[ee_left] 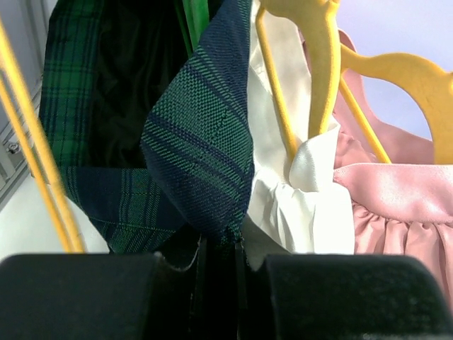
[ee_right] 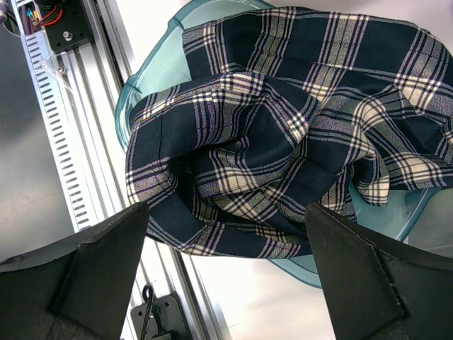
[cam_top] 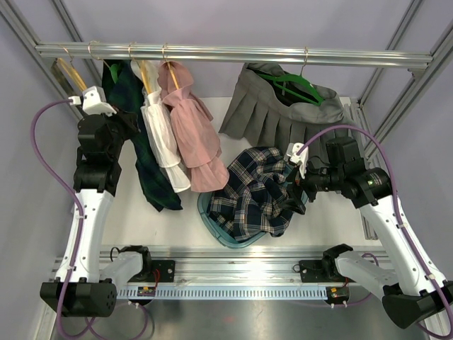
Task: Remove the skirt from the hanger
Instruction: Grab a hanger with the skirt on it with the left arm
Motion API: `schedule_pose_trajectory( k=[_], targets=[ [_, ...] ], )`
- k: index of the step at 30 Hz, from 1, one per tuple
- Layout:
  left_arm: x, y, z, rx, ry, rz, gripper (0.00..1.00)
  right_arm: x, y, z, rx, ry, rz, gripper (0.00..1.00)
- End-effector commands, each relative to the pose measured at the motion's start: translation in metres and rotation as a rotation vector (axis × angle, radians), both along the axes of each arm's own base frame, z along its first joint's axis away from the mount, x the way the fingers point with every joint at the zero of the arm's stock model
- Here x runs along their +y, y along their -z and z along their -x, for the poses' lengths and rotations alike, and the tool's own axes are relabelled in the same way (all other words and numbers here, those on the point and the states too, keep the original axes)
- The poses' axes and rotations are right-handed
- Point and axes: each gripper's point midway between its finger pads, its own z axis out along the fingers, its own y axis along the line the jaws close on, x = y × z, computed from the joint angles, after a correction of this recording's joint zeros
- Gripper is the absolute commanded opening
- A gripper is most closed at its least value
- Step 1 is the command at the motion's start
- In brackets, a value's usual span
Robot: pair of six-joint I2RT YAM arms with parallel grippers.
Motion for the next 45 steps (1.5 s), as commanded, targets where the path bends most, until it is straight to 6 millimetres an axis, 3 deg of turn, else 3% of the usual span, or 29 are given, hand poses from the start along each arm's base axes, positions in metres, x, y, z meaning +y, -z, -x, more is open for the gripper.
schedule_pose_trajectory(
  k=[1, 10, 13, 14, 15, 18, 21, 22, 25, 26, 27, 30, 37, 43, 44, 45],
  targets=[
    [-0.006, -0.177, 0.033, -0.588, 0.039, -0.071, 0.0, 0.002, -0.009, -0.004, -0.04, 0.004, -0.032, 0.99],
    [0.018, -0.133, 0.024, -0.433, -0.063, -0.089, 0.0, -0.001, -0.004, -0.001, -0.034, 0.009, -0.028, 1.0],
    [0.014, -0.119, 0.021, -0.406, -0.027, -0.082, 0.0, 0.0, -0.003, -0.001, -0.032, 0.006, -0.029, 1.0],
    [0.011, -0.124, 0.022, -0.436, -0.003, -0.086, 0.0, 0.0, -0.003, -0.001, -0.032, 0.007, -0.029, 0.99],
    [-0.003, -0.125, 0.026, -0.461, 0.084, -0.095, 0.0, 0.0, -0.004, 0.0, -0.035, 0.005, -0.03, 0.99],
    [-0.008, -0.131, 0.029, -0.485, 0.128, -0.128, 0.0, -0.001, -0.004, 0.0, -0.032, 0.008, -0.027, 0.99],
    [0.003, -0.132, 0.026, -0.42, 0.085, -0.213, 0.0, -0.001, -0.003, 0.0, -0.03, 0.009, -0.025, 0.99],
    [0.004, -0.124, 0.024, -0.372, 0.086, -0.229, 0.0, -0.001, -0.003, 0.0, -0.03, 0.009, -0.025, 1.0],
    [0.006, -0.135, 0.028, -0.364, 0.088, -0.325, 0.0, -0.001, -0.001, 0.0, -0.023, 0.01, -0.024, 1.0],
    [0.008, -0.128, 0.029, -0.324, 0.089, -0.341, 0.0, -0.001, -0.001, 0.0, -0.024, 0.008, -0.025, 0.99],
    [0.009, -0.14, 0.035, -0.336, 0.081, -0.384, 0.0, 0.0, -0.001, -0.001, -0.019, 0.009, -0.027, 1.0],
    [0.015, -0.138, 0.044, -0.288, 0.06, -0.414, 0.0, 0.0, -0.001, -0.002, -0.016, 0.009, -0.026, 0.99],
    [0.03, -0.124, 0.057, -0.225, -0.034, -0.346, 0.0, 0.002, 0.0, -0.004, -0.007, 0.006, -0.031, 0.99],
    [0.027, -0.145, 0.059, -0.245, -0.034, -0.235, 0.0, 0.002, 0.0, -0.004, -0.01, 0.008, -0.029, 0.99],
    [0.026, -0.163, 0.065, -0.275, -0.038, -0.208, 0.0, 0.001, 0.002, -0.004, -0.007, 0.01, -0.026, 1.0],
    [0.024, -0.16, 0.059, -0.243, -0.021, -0.194, 0.0, 0.001, 0.001, -0.003, -0.01, 0.01, -0.027, 0.99]
  ],
)
